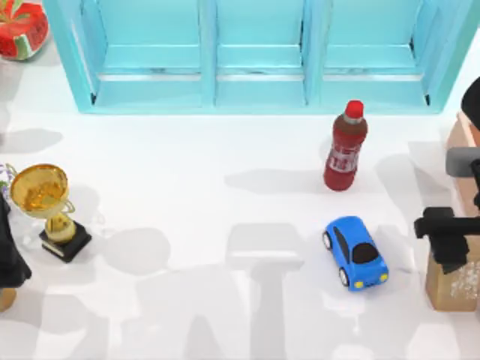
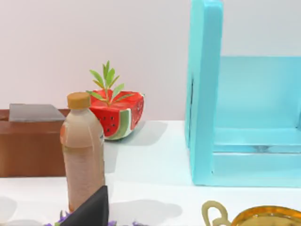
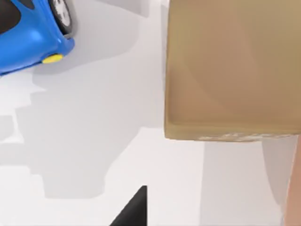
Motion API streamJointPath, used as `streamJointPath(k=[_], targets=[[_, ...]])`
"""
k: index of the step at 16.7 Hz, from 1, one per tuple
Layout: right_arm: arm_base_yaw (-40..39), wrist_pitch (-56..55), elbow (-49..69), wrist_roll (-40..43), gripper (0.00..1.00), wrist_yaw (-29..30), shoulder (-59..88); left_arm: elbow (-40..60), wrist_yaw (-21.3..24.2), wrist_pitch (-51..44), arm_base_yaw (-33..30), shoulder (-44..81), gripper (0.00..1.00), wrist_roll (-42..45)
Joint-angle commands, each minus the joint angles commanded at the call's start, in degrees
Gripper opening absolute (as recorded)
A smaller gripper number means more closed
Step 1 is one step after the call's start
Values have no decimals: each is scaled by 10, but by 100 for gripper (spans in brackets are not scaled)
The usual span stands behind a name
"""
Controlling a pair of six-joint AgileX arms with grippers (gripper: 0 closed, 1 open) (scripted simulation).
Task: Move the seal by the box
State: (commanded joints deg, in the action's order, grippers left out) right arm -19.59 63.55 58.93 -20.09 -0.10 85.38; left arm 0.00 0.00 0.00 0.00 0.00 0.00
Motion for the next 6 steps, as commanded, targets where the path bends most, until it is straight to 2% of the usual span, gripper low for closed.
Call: streamJointPath(k=[6], targets=[[0, 0, 0, 0, 100, 0, 0, 0, 0, 0, 0, 0, 100, 0]])
